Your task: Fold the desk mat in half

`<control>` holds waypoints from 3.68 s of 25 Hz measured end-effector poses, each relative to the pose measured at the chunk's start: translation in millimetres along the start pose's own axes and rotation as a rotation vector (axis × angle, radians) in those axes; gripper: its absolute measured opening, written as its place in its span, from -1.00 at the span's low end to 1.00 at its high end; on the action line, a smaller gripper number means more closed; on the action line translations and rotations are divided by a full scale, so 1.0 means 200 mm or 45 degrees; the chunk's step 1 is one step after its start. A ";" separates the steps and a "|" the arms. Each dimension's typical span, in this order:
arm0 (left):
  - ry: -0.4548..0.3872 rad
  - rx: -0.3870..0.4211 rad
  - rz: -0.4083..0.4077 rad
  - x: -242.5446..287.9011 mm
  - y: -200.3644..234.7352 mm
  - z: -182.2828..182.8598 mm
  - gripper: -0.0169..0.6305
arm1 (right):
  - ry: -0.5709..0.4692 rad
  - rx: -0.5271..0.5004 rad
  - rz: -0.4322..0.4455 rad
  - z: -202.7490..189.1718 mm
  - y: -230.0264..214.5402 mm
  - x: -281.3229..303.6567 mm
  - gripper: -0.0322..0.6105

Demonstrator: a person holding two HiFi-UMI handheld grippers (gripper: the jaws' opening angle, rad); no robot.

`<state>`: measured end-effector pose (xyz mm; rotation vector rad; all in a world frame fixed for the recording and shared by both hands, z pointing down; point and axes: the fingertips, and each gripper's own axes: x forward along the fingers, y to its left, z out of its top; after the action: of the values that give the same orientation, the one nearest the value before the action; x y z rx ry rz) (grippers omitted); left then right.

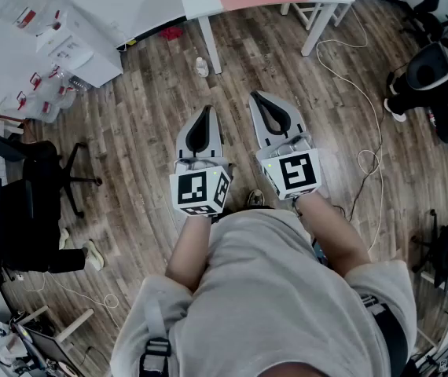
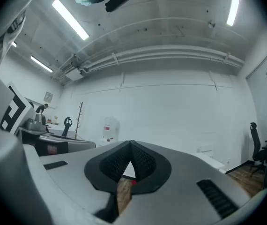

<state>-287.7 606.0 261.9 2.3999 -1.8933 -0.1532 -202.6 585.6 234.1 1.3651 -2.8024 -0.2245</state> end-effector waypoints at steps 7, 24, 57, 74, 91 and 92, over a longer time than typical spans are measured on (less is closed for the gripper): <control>0.079 0.050 0.027 0.07 -0.09 -0.15 -0.91 | 0.054 0.037 0.023 -0.15 -0.12 -0.04 -0.78; 0.216 -0.045 -0.049 0.81 0.20 -0.41 -0.91 | 0.280 0.040 -0.031 -0.50 -0.47 0.53 -0.78; 0.466 -0.180 0.189 2.38 0.40 -0.85 -0.91 | 0.458 -0.164 0.409 -0.95 -1.44 1.69 -0.78; 0.560 -0.423 0.464 2.80 0.58 -1.14 -0.91 | 0.539 -0.081 0.608 -1.26 -1.78 2.07 -0.78; 0.495 -0.738 0.527 2.93 0.88 -1.59 -0.91 | 0.724 -0.132 0.732 -1.60 -1.62 2.20 -0.78; 0.495 -0.750 0.529 2.94 0.89 -1.61 -0.91 | 0.730 -0.126 0.744 -1.61 -1.62 2.21 -0.78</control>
<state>-281.2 -7.2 587.4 1.5046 -1.7890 -0.1691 -197.2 2.3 488.0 0.4388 -2.4966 0.0405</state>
